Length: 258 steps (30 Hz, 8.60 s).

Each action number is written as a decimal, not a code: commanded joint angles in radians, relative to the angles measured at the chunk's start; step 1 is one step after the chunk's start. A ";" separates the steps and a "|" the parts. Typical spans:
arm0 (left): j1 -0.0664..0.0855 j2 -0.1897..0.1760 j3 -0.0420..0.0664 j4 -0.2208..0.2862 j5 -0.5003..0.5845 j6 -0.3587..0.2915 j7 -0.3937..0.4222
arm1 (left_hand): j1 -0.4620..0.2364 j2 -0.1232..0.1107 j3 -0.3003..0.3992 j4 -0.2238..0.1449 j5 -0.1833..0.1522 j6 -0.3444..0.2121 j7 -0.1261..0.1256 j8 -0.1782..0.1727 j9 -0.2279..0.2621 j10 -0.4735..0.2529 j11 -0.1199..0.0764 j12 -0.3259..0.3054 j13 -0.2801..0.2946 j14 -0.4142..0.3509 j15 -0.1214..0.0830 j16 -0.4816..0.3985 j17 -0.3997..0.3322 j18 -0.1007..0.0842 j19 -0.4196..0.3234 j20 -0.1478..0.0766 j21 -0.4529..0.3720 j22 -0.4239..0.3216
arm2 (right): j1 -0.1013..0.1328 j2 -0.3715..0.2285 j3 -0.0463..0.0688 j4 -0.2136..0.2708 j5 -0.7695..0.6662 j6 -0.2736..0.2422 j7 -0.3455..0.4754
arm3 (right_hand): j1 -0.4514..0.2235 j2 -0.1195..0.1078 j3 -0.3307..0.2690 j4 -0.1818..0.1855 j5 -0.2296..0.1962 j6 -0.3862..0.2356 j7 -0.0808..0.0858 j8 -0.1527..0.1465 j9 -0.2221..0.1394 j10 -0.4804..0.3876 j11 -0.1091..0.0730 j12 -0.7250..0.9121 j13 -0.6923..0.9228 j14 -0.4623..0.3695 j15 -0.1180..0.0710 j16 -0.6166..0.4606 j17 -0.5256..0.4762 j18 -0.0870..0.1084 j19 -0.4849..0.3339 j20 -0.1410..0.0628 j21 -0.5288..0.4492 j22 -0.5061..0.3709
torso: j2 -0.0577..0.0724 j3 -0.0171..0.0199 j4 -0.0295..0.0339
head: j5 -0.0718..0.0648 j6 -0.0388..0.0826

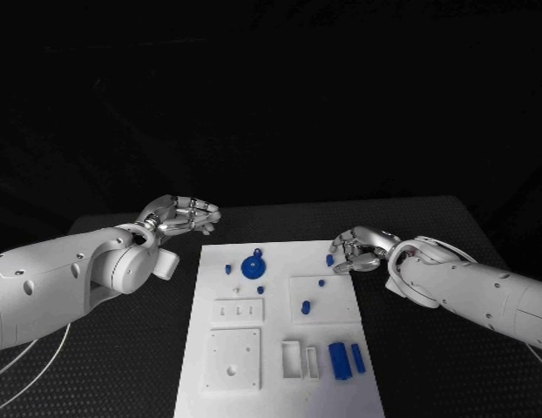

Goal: Assemble the parts on the task board

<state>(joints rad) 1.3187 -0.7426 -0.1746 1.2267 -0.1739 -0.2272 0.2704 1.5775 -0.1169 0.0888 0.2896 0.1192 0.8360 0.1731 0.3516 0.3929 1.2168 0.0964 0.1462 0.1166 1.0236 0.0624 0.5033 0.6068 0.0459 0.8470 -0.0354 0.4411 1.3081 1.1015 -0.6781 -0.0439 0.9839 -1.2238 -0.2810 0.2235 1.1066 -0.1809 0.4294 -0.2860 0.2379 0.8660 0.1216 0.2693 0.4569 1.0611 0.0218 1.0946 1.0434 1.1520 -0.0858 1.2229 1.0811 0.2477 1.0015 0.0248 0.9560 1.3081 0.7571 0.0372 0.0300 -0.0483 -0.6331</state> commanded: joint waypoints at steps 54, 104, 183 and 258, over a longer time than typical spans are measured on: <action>0.001 -0.003 0.001 -0.002 0.000 0.021 -0.015 | -0.007 0.005 -0.007 0.000 -0.006 -0.005 0.004 -0.004 -0.001 0.002 0.008 -0.007 -0.001 0.000 0.003 -0.006 0.002 0.018 -0.008 0.001 0.004 0.017 | -0.007 0.029 0.000 -0.003 -0.027 0.015 0.005 | 0.009 0.054 0.176 0.033 -0.189 0.165 -0.020 0.062 0.000 -0.017 -0.029 0.019 -0.007 0.001 -0.023 0.029 -0.004 0.014 0.010 -0.005 0.015 0.018 | -0.002 -0.0009 -0.0015 | 0.006 -0.013; 0.010 0.013 0.004 0.023 -0.083 0.105 -0.172 | -0.165 0.031 -0.007 0.003 -0.026 0.099 -0.044 0.030 0.006 0.084 -0.030 0.018 0.018 0.015 -0.004 -0.006 0.016 0.021 -0.004 -0.007 0.018 0.017 | 0.100 -0.014 0.004 0.211 -0.167 -0.048 -0.273 | -0.001 0.088 0.193 0.005 -0.189 0.232 -0.060 0.116 0.047 0.028 -0.066 0.056 0.011 0.023 -0.051 0.055 0.001 0.014 0.033 -0.017 0.043 0.018 | -0.008 -0.0039 -0.0046 | -0.003 0.005; 0.011 0.087 -0.016 0.127 -0.123 0.058 -0.332 | -0.354 0.022 0.027 0.002 -0.070 0.203 -0.088 0.062 0.028 0.189 -0.083 0.068 0.079 0.054 -0.041 0.084 0.085 0.010 -0.006 -0.035 0.052 0.016 | 0.129 0.120 0.002 0.460 -0.349 -0.048 -0.497 | -0.013 0.036 0.286 0.018 -0.189 0.265 -0.061 0.104 0.035 0.061 -0.069 0.055 0.005 0.059 -0.056 0.054 -0.014 0.014 0.068 -0.042 0.054 0.009 | -0.051 -0.0235 -0.0116 | 0.032 0.007; 0.010 0.090 -0.016 0.136 -0.052 0.105 -0.420 | -0.452 0.024 0.166 -0.274 0.596 0.131 -0.127 0.357 0.178 -0.046 -0.122 0.644 0.305 -0.086 -0.058 0.440 0.041 -0.046 -0.137 -0.047 0.114 0.017 | 0.116 0.146 -0.002 0.436 -0.355 -0.017 -0.504 | -0.014 0.034 0.297 0.012 -0.189 0.266 -0.063 0.106 0.040 0.065 -0.071 0.052 0.004 0.063 -0.057 0.052 -0.018 0.014 0.072 -0.045 0.052 0.006 | -0.051 -0.0247 -0.0099 | 0.031 -0.016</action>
<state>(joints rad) 1.3269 -0.6584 -0.1931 1.3529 -0.2436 -0.1597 -0.1751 1.1477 -0.0899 0.2427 0.0403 0.7068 0.9691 0.0510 0.7138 0.5794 1.1743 -0.0179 0.7863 0.4250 0.9431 0.0036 0.9408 0.6508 0.0154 0.7144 -0.0714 0.5496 1.3081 1.2196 -0.5352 -0.0455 1.4194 -1.5664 -0.3150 -0.2778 1.0924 -0.1525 0.7224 -0.2731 0.0464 1.0399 0.0119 0.3745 0.4924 1.1188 -0.0501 1.1480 1.0486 1.2057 -0.1420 1.2800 1.0644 0.2622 1.0679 -0.0162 1.0106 1.3079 0.7055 0.0128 0.0202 -0.0174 -0.6477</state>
